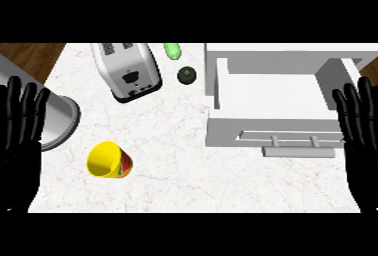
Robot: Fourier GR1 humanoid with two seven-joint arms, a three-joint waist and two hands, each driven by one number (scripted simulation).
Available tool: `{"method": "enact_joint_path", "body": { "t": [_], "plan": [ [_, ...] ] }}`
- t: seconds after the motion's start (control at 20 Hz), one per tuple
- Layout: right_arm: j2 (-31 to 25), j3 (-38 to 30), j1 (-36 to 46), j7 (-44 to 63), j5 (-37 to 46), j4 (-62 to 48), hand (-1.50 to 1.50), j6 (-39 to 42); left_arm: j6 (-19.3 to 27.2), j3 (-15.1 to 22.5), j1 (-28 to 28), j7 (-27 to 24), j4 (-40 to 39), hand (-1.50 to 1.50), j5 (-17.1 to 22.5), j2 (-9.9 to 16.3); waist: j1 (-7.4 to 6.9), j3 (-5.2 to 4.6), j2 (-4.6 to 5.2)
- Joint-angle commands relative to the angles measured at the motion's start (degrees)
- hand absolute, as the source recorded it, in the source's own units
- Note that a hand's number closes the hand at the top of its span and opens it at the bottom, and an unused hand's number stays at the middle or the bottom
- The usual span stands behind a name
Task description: Pick up the cup, place it into the drawer and close the drawer
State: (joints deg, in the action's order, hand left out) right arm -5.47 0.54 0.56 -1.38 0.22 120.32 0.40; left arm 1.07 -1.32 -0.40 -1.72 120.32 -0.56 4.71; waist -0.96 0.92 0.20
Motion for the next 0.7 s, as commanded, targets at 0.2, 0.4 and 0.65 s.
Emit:
{"method": "enact_joint_path", "body": {
  "t": [0.2,0.4,0.65],
  "plan": [
    [0.56,0.39,3.34,1.87,-1.04,-3.31,-1.5,0.69,-12.51,1.45,6.78,-6.27,0.42,-1.5,9.13,3.29,0.45,-0.96,-0.2],
    [1.32,3.61,-5.47,3.96,-5.29,1.02,-1.5,4.01,-13.91,2.62,6.41,0.92,-2.69,-1.5,19.01,0.87,1.33,-0.93,-0.23],
    [-0.41,-1.73,-0.53,7.8,-10.09,1.38,-1.5,4.9,-14.21,1.09,5.41,5.31,-0.38,-1.5,22.16,1.61,0.98,-0.91,-0.24]
  ]
}}
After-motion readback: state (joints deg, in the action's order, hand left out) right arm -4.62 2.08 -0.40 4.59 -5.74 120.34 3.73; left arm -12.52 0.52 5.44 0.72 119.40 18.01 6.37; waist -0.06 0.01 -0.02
